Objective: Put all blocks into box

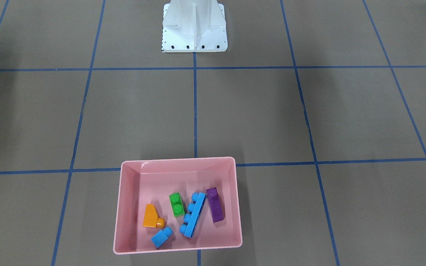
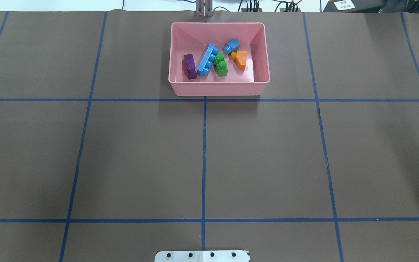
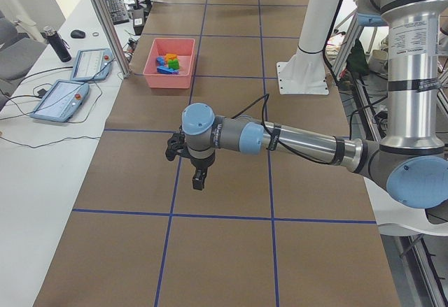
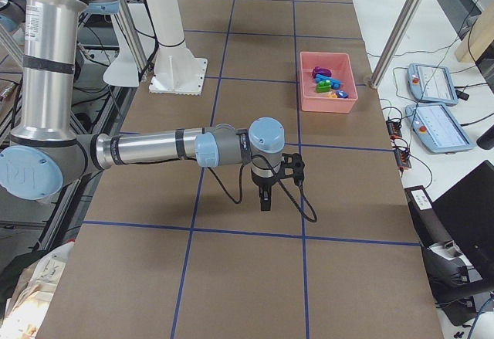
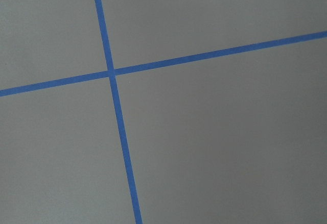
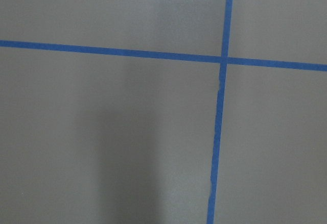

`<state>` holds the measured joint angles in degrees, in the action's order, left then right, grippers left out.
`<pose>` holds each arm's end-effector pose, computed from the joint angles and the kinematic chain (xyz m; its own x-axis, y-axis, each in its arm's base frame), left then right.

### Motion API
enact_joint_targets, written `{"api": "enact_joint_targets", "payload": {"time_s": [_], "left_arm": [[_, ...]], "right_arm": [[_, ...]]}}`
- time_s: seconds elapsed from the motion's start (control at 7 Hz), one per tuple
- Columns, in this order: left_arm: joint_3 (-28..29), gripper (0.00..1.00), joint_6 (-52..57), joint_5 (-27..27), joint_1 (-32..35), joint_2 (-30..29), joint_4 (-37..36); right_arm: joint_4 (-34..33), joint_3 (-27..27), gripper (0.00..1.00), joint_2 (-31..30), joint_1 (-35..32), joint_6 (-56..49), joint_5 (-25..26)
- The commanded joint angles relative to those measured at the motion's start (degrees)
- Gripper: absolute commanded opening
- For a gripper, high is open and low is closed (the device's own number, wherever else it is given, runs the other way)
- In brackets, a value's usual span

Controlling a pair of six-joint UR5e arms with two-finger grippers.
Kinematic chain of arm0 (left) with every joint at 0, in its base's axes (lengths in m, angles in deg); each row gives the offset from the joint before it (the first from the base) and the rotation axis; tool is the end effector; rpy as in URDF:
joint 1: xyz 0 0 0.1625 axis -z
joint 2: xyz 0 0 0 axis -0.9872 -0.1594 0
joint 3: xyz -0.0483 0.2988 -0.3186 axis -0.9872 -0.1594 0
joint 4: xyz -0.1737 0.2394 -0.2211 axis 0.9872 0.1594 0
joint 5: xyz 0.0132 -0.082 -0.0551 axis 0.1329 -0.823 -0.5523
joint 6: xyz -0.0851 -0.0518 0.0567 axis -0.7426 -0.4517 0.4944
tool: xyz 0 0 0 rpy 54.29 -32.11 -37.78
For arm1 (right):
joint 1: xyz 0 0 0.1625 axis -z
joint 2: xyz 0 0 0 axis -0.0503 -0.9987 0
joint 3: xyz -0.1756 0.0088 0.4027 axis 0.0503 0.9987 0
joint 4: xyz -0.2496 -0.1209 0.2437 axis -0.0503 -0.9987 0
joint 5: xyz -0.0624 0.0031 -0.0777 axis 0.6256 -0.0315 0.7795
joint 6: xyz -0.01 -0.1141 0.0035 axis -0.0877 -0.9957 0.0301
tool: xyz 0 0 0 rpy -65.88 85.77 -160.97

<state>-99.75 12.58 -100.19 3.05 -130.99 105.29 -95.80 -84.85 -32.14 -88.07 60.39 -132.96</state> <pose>-0.0064 -0.4107 0.5965 0.6713 0.1885 -0.7168 -0.1020 0.9814 0.1626 0.0188 -0.3888 0.6163 0.6920 -0.0679 0.7187 0.0194 0.9970 0.0755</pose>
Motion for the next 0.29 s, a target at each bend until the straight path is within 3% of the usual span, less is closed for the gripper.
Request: {"api": "enact_joint_targets", "payload": {"time_s": [0.0, 0.14], "left_arm": [[-0.53, 1.00, 0.01, -0.02, 0.06, 0.24, 0.01], [-1.40, 1.00, -0.08, -0.02, 0.06, 0.24, -0.08]], "right_arm": [[0.14, -0.06, 1.00, -0.06, -0.07, -0.01, -0.07], [0.14, 0.03, 1.00, 0.03, -0.07, -0.01, 0.01]]}}
